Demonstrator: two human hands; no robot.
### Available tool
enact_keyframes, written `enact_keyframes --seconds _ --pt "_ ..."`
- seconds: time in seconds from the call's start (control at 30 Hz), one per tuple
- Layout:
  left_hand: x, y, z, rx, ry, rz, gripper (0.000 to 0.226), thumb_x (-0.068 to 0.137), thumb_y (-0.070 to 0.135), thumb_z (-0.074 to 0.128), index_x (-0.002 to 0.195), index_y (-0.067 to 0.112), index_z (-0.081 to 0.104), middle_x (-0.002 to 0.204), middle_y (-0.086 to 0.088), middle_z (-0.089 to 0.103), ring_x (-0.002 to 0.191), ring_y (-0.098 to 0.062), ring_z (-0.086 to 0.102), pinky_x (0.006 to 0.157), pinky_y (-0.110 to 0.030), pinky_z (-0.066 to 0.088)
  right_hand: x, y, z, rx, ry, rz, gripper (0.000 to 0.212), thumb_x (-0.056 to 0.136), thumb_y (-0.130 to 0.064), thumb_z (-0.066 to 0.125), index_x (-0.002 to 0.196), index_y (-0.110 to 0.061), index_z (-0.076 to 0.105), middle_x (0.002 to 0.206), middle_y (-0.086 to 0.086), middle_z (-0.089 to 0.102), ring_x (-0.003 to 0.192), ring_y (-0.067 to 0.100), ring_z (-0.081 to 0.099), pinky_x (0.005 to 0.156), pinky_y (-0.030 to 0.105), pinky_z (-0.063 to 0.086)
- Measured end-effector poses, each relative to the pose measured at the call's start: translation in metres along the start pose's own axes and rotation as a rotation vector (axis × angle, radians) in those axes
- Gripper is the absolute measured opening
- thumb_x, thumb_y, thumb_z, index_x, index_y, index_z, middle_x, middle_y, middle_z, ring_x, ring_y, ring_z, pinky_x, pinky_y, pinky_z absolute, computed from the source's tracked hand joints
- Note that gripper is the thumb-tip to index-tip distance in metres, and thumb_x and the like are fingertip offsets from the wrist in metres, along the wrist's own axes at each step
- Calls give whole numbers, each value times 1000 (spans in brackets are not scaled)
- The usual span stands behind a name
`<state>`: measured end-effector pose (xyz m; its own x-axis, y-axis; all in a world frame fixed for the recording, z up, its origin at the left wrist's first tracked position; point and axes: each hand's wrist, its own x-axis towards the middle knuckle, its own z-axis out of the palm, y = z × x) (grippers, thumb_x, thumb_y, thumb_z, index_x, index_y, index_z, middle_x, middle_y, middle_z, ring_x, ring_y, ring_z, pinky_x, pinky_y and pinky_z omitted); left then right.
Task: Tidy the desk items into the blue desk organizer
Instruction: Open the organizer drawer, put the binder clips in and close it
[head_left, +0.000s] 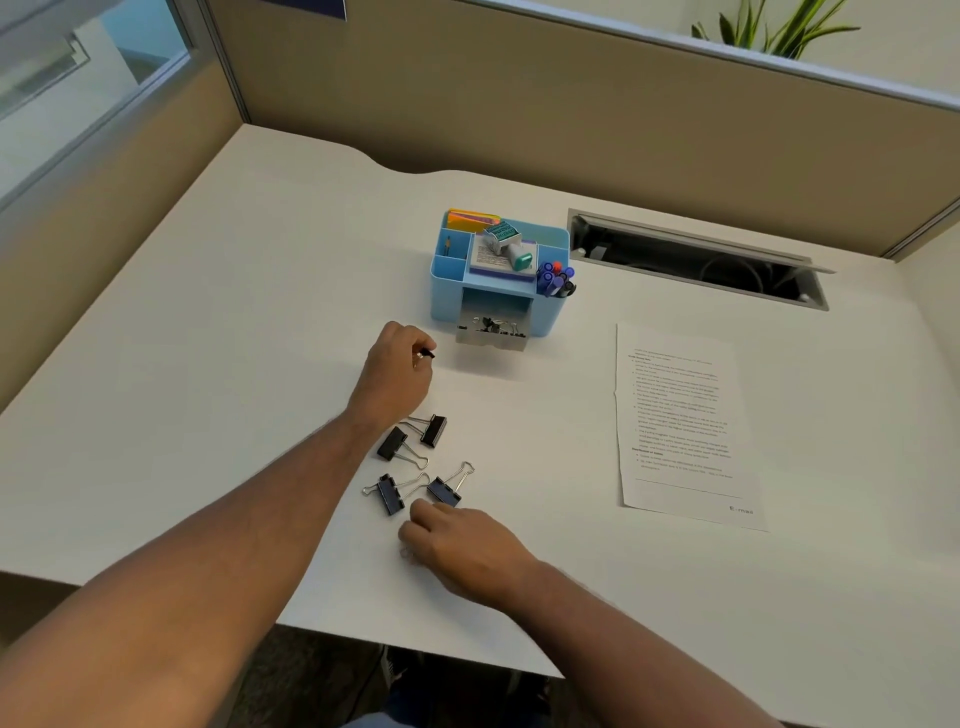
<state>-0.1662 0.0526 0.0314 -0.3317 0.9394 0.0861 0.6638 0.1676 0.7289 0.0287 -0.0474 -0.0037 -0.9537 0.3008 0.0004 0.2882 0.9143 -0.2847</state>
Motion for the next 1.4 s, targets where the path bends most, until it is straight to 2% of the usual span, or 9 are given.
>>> enact_keyframes --seconds 0.13,0.3,0.43,0.6,0.8,0.93,1.1,1.23,1.4 --pt "12 21 2 -33 55 95 17 94 6 59 108 13 65 110 -3 56 94 -12 57 80 -17 50 2 13 -15 25 97 63 13 95 -14 58 104 -10 51 96 9 52 77 29 52 53 34 40" --pt "32 42 8 -9 58 157 18 93 5 60 109 12 66 110 -3 58 94 -8 55 73 -7 42 22 52 -52 158 363 476 18 98 -19 56 115 -13 57 104 4 57 83 25 58 66 42 52" --pt "44 52 16 20 37 179 16 94 5 60 106 13 66 109 -4 59 95 -10 56 80 -17 48 44 85 -87 255 540 742 14 98 -18 59 112 -14 60 108 1 60 84 18 58 74 31 51" --pt "59 61 22 49 28 156 17 95 6 60 109 11 67 111 -5 58 96 -7 52 80 -16 45 61 119 -111 350 636 974 12 99 -17 59 111 -15 61 109 1 60 89 11 53 76 19 39" --pt "69 54 18 30 -42 185 37 90 7 68 125 13 61 120 -4 53 103 -13 57 86 -20 51 75 139 -120 300 626 988 22 100 -16 57 121 -15 62 117 5 63 94 12 54 79 18 39" --pt "69 35 8 118 -79 294 65 83 33 77 139 17 48 136 -1 46 121 -19 50 94 -32 52 73 142 -116 285 650 922 37 99 -13 59 136 -13 56 130 5 59 113 18 59 91 24 47" --pt "70 19 6 332 -179 307 104 73 61 75 154 20 24 157 -5 27 140 -24 34 109 -43 39 56 142 -91 64 620 757 15 101 -22 55 110 -14 64 105 1 61 82 14 59 68 27 55" --pt "74 18 8 378 -165 307 96 77 50 78 152 18 28 150 -6 36 131 -24 44 103 -39 45 53 143 -80 61 374 793 22 103 -34 48 114 -20 62 108 -2 68 81 15 62 71 27 53" --pt "81 24 11 347 -69 317 68 84 32 77 140 13 44 134 -10 51 121 -25 51 95 -38 51 62 145 -90 89 297 825 35 103 -33 47 137 -23 46 122 4 68 98 24 67 82 34 54"
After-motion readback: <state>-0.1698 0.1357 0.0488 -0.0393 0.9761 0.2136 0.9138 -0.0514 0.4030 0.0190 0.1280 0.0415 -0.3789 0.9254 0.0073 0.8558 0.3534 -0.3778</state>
